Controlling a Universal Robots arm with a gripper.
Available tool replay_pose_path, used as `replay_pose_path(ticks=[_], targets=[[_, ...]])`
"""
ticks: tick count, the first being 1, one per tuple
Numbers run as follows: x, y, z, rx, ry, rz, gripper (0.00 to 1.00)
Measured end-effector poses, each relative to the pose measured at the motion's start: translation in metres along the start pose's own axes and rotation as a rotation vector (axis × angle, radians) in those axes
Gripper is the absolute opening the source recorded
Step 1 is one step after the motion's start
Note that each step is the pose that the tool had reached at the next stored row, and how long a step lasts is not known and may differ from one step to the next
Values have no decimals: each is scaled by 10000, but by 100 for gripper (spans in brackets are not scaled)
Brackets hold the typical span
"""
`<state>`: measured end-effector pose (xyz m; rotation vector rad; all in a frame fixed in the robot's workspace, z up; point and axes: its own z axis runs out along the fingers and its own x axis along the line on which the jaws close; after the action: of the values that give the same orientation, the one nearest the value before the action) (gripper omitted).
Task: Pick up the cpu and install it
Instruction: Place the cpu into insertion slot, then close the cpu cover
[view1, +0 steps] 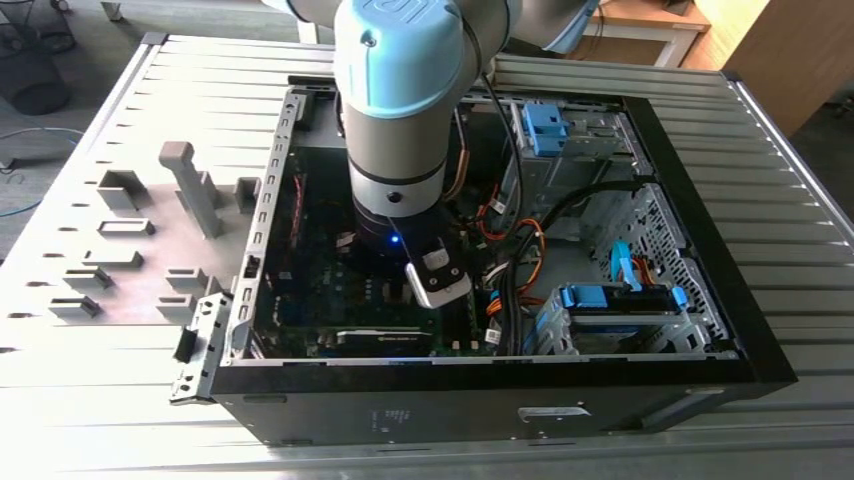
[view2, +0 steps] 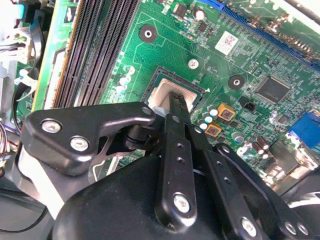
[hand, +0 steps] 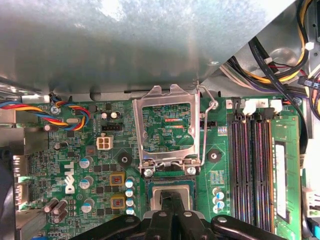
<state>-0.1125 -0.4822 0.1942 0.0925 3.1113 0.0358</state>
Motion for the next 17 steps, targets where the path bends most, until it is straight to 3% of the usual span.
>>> replay_pose_path(ticks=[6,12,17], targets=[[-3,3,-107,0,0,1,11],[-8,7,-285,-1,0,1,11],[-9,8,-321,0,0,0,11]])
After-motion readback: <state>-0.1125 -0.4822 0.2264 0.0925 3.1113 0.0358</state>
